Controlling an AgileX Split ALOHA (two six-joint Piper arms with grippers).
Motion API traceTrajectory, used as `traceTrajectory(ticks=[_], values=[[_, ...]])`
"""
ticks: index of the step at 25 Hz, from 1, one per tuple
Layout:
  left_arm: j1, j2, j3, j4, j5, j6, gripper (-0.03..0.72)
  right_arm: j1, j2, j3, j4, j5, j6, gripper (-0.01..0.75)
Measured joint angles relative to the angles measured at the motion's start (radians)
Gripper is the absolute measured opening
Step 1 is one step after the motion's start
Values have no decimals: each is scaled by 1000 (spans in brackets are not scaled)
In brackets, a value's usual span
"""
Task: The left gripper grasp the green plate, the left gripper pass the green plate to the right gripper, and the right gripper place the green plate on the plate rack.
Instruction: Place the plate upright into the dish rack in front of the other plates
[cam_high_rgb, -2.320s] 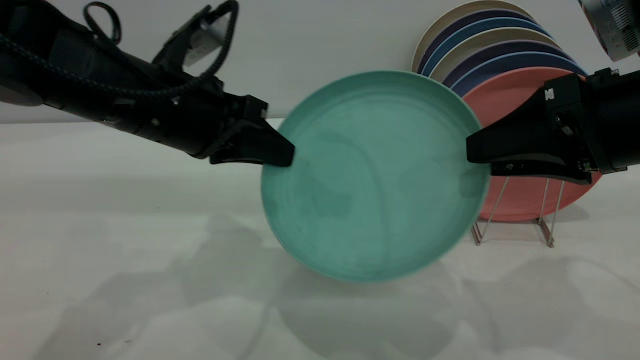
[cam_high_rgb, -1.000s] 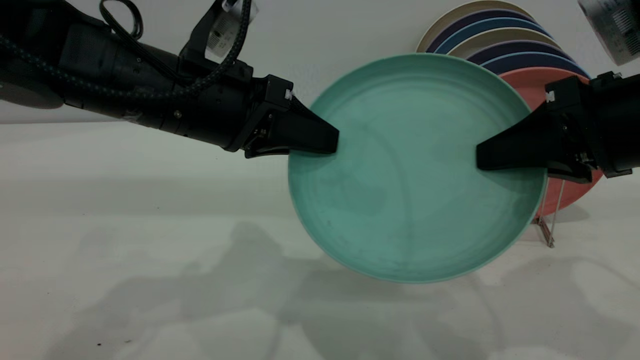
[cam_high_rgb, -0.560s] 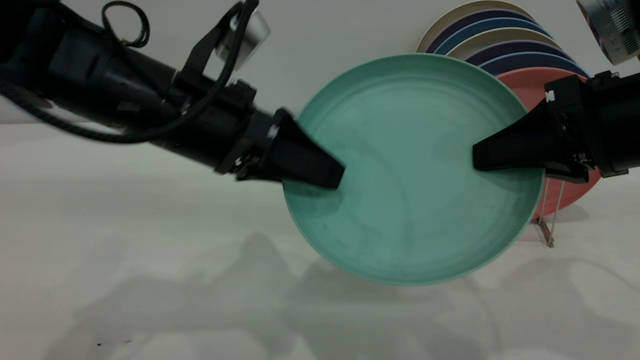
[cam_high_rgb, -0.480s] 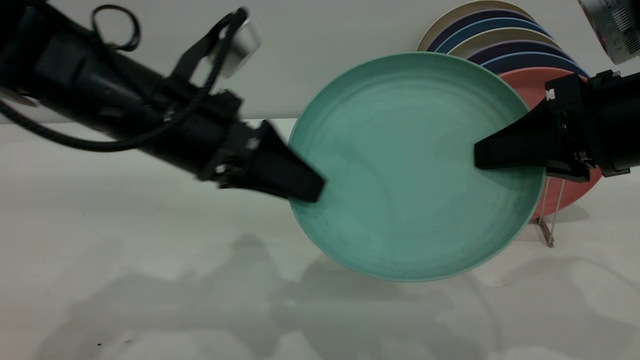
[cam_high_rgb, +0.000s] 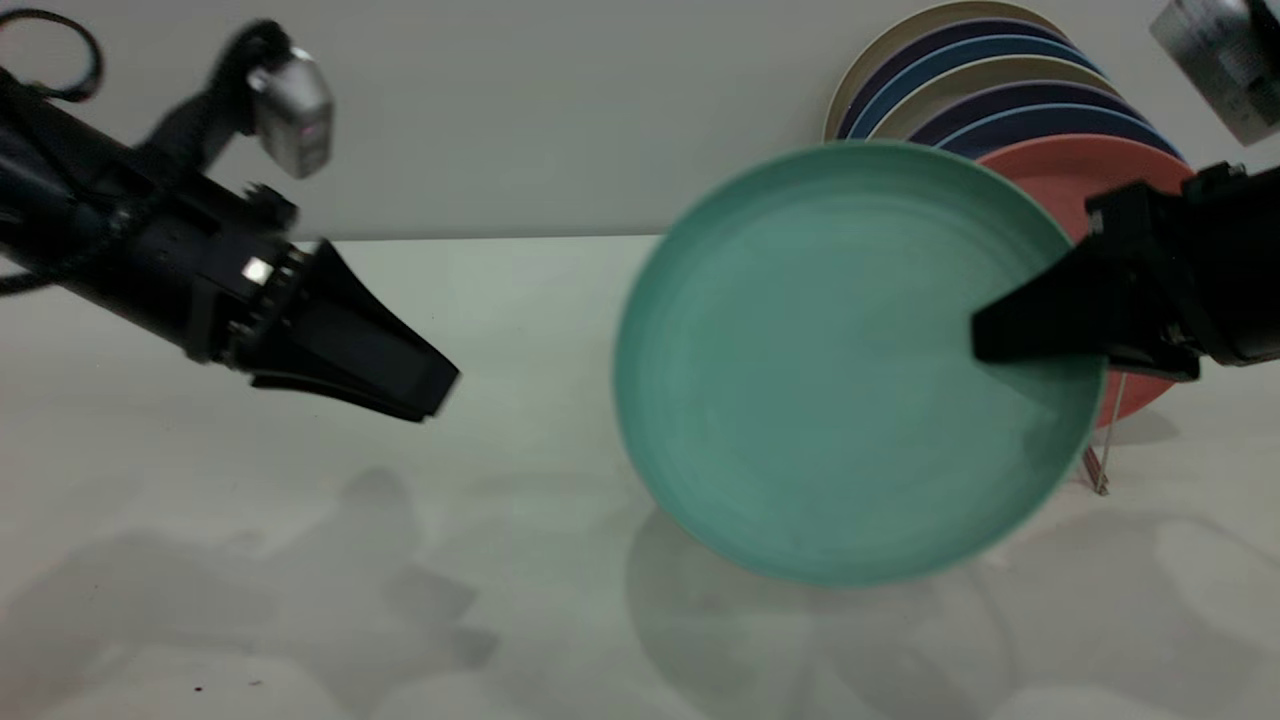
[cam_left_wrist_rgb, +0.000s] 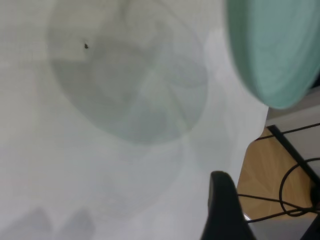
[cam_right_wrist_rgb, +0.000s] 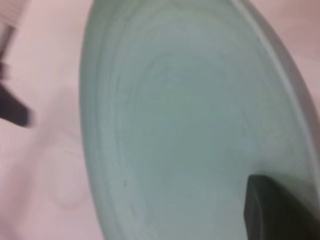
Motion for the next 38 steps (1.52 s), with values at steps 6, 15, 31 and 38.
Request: traceTrajectory(ticks=[6, 15, 31, 38], values=[[26, 0, -15, 200, -169, -270, 468, 0, -27, -88, -320, -46, -38, 86], [26, 0, -15, 362, -316, -535, 465, 28, -151, -458, -1194, 161, 449, 86], [26, 0, -15, 389, -353, -616, 464, 199, -102, -790, -1767, 164, 624, 86], [26, 0, -15, 389, -356, -619, 464, 199, -58, -791, -1828, 73, 608, 86]])
